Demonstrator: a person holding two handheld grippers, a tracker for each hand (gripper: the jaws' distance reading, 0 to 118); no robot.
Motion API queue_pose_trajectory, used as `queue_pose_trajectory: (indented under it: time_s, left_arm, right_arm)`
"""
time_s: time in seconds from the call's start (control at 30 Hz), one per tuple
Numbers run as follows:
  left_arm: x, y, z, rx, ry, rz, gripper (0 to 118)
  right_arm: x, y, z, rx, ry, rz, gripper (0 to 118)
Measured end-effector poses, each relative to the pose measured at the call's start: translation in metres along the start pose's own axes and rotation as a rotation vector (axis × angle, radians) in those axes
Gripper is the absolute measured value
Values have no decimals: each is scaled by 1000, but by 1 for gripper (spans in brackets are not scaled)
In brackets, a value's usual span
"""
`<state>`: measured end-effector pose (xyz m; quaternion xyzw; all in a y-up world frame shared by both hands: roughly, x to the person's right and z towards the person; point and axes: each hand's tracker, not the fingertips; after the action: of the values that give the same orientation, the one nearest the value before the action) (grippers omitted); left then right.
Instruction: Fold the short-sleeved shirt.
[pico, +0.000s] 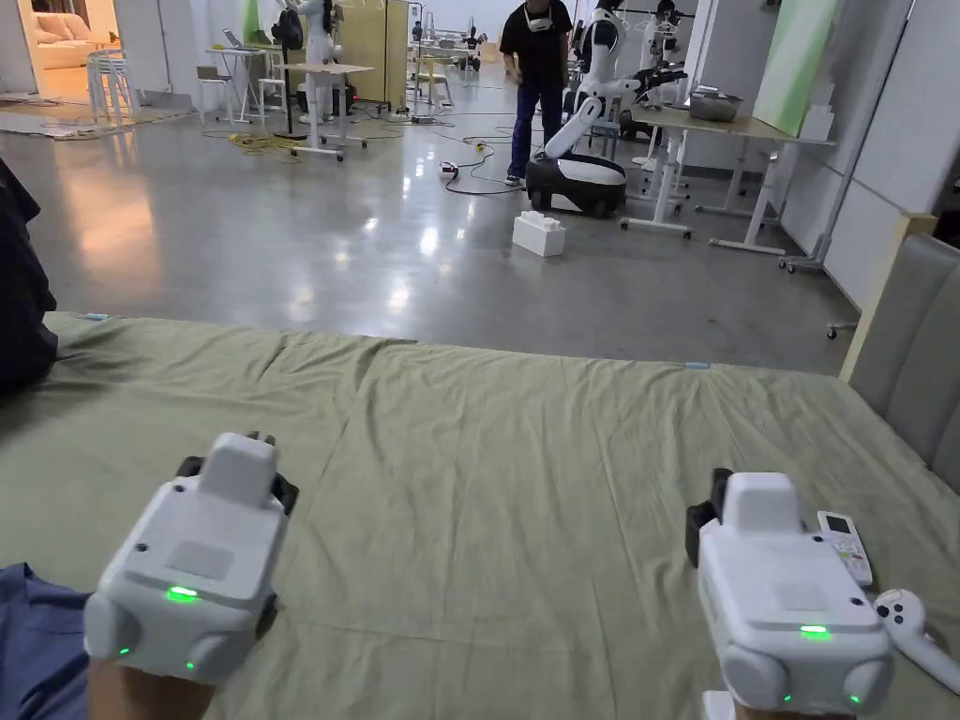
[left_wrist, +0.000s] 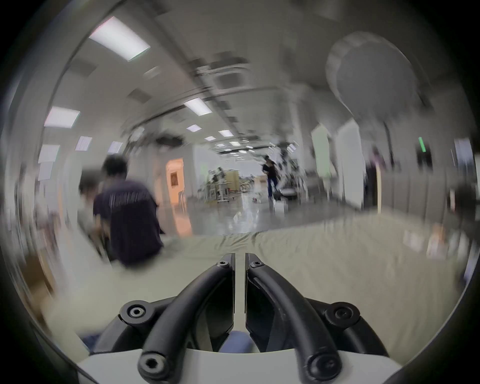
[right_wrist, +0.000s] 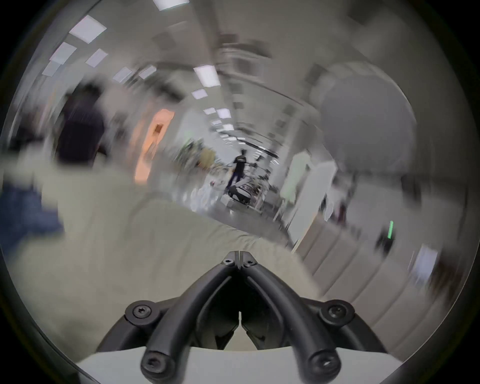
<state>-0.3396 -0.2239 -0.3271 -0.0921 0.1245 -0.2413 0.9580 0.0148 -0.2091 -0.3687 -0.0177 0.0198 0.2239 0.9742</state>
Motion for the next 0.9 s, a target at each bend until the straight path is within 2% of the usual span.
queue_pose_trajectory:
  time_s: [0.03, 0.1, 0.17, 0.2, 0.27, 0.33, 0.37, 0.4, 0.47, 0.57, 0.67, 0.73, 0.77, 0.83, 0.87, 0.9]
  left_arm:
    - [8, 0, 0, -14, -18, -180, 7]
    - [22, -6, 1, 10, -23, -484, 7]
    - [29, -12, 4, 34, -26, -692, 7]
    - [30, -15, 5, 36, -27, -748, 7]
    - [32, -18, 7, 57, -39, -788, 7]
    - [28, -9, 17, 53, -45, -725, 7]
    - [26, -5, 19, 46, -38, -601, 7]
    - [23, -1, 21, 28, -44, -451, 7]
    - [7, -4, 6, -17, -49, -128, 7]
    - [-6, -8, -1, -46, -43, 280, 7]
    - [-14, -15, 0, 11, -38, 559, 7]
    - [-9, -18, 3, 17, -24, 614, 7]
    - [-9, -19, 4, 32, -20, 644, 7]
    - [-9, -18, 5, 49, -32, 675, 7]
    - [-7, -16, 8, 47, -31, 673, 7]
    - [-6, -16, 8, 49, -27, 669, 7]
  right_arm:
    - [-12, 2, -2, 11, 54, 197, 1]
    - [-28, -2, -3, 39, 99, 520, 1]
    - [-38, -9, 7, 78, 120, 784, 1]
    - [-43, -13, 10, 121, 127, 895, 1]
    - [-44, -10, 21, 126, 136, 986, 1]
    - [-40, 6, 41, 120, 137, 935, 1]
    - [-40, 10, 47, 108, 138, 885, 1]
    - [-35, 2, 27, 67, 161, 796, 1]
    - [-24, 5, 13, 35, 144, 554, 1]
    - [-16, 5, 5, -16, 116, 209, 1]
    - [-13, 8, 11, -56, 58, -85, 1]
    - [-12, 2, 13, -144, 46, -331, 1]
    - [-10, 4, 14, -107, 8, -350, 1]
    - [-6, -20, 1, -154, -6, -461, 1]
    - [-5, -23, 0, -167, -17, -476, 1]
    - [-5, -22, -1, -139, -17, -427, 1]
